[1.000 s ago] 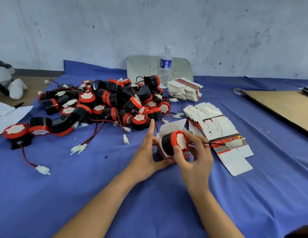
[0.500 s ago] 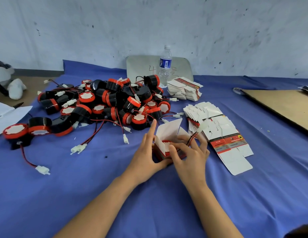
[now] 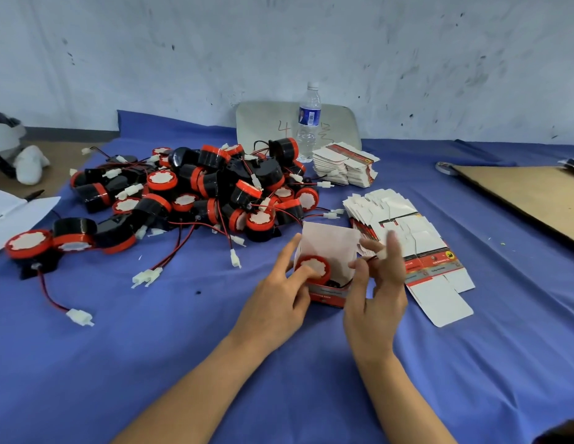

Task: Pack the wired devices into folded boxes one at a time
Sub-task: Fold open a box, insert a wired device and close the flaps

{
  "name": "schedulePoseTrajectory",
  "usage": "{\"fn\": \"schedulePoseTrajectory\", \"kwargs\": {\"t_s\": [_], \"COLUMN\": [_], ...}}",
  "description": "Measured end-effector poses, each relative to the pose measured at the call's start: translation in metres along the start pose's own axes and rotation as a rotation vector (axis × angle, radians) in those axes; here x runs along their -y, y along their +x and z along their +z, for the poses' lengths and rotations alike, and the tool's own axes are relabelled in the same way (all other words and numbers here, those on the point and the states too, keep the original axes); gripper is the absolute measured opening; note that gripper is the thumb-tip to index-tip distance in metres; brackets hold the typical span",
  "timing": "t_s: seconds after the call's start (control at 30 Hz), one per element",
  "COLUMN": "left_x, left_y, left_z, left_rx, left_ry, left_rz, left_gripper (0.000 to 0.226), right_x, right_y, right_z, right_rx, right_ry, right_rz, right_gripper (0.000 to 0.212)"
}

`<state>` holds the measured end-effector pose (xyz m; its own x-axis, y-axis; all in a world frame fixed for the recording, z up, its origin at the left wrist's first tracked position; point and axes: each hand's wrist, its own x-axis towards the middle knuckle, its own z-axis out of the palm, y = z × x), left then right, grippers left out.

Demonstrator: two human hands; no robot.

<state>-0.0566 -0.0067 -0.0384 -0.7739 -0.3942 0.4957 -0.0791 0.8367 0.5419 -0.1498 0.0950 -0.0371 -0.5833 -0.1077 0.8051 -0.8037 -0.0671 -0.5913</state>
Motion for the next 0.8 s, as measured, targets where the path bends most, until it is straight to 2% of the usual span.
{"fn": "schedulePoseTrajectory", "kwargs": {"t_s": [0.07, 0.13, 0.2, 0.27, 0.33, 0.4, 0.5, 0.63, 0.77, 0.8], "left_x": [-0.001, 0.0, 0.001, 0.001, 0.002, 0.003, 0.002, 0.002, 0.001, 0.001], "left_y": [0.0, -0.001, -0.001, -0.001, -0.001, -0.001, -0.001, -0.001, -0.001, -0.001], "left_z": [0.002, 0.003, 0.004, 0.004, 0.004, 0.004, 0.005, 0.004, 0.004, 0.004], "left_rx": [0.005, 0.016, 0.022, 0.024, 0.027, 0.027, 0.046, 0.05, 0.048, 0.046], "left_ry": [-0.004, -0.014, -0.016, 0.001, 0.004, 0.005, 0.044, 0.059, 0.076, 0.086], "left_rz": [-0.031, -0.061, -0.069, -0.058, -0.046, -0.044, -0.058, -0.066, -0.056, -0.05], "left_gripper": [0.022, 0.019, 0.017, 0.015, 0.014, 0.014, 0.015, 0.016, 0.017, 0.017], "right_x": [0.001, 0.001, 0.001, 0.002, 0.003, 0.002, -0.001, -0.006, -0.01, -0.01], "right_y": [0.0, 0.0, -0.001, 0.0, 0.003, 0.004, 0.005, 0.008, 0.01, 0.009], "right_z": [0.0, -0.002, -0.004, -0.005, -0.005, -0.004, -0.002, -0.006, -0.007, -0.007], "right_rx": [-0.046, -0.067, -0.049, -0.024, -0.015, -0.004, 0.021, 0.035, 0.116, 0.153], "right_ry": [0.055, 0.073, 0.026, 0.005, -0.009, -0.109, -0.231, -0.432, -0.611, -0.642], "right_rz": [0.065, 0.131, 0.157, 0.154, 0.093, -0.013, -0.071, -0.141, -0.271, -0.292], "right_gripper": [0.076, 0.078, 0.062, 0.035, 0.018, 0.012, 0.01, 0.023, 0.006, 0.011]}}
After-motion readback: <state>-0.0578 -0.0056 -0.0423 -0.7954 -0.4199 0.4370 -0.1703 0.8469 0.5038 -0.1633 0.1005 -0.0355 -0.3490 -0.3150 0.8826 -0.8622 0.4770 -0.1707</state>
